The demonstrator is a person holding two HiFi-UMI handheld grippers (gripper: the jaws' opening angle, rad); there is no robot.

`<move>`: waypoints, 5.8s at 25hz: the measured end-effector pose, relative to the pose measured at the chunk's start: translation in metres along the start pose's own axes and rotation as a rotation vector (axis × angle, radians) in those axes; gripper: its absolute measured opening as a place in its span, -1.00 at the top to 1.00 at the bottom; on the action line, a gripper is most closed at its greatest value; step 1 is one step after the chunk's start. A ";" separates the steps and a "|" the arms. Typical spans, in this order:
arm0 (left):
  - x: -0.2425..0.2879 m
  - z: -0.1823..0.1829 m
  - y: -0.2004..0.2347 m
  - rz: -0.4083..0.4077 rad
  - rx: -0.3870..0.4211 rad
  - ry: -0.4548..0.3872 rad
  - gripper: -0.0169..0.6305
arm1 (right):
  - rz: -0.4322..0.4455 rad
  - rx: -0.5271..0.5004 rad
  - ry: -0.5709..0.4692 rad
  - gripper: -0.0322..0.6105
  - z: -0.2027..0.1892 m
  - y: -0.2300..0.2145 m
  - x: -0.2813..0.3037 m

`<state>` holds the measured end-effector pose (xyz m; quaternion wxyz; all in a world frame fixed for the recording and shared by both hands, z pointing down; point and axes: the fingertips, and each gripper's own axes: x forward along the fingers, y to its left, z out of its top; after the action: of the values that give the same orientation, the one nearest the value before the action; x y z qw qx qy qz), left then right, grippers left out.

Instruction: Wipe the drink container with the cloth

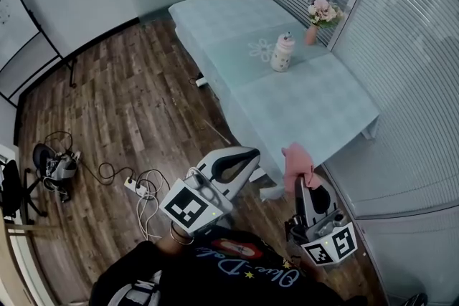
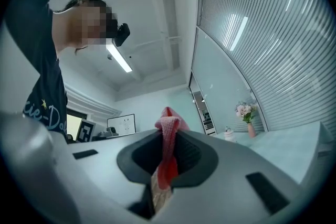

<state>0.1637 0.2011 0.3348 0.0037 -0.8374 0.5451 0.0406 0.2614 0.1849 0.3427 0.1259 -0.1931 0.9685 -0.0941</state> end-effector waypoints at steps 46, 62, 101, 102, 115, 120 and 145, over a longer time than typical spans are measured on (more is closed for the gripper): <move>-0.004 -0.012 0.207 0.068 -0.045 0.019 0.93 | -0.071 -0.004 0.022 0.81 -0.041 -0.052 0.189; 0.079 -0.008 0.291 0.096 0.007 0.061 0.93 | -0.062 0.032 -0.011 0.81 -0.036 -0.151 0.267; 0.253 -0.044 0.388 -0.105 -0.049 0.158 0.93 | -0.093 -0.242 0.471 0.81 -0.115 -0.406 0.354; 0.254 -0.046 0.389 -0.108 -0.052 0.161 0.93 | -0.083 -0.242 0.485 0.81 -0.120 -0.407 0.355; 0.241 -0.056 0.406 -0.061 -0.061 0.182 0.93 | -0.035 -0.033 0.474 0.81 -0.149 -0.421 0.352; 0.239 -0.054 0.405 -0.056 -0.051 0.189 0.93 | -0.057 0.005 0.496 0.81 -0.159 -0.428 0.348; 0.239 -0.050 0.401 -0.087 -0.054 0.186 0.93 | -0.242 0.007 0.764 0.81 -0.240 -0.449 0.327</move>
<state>-0.1034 -0.1827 0.3826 -0.0675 -0.8601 0.5052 -0.0227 0.0589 -0.3205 0.6061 -0.2547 -0.2566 0.9155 -0.1765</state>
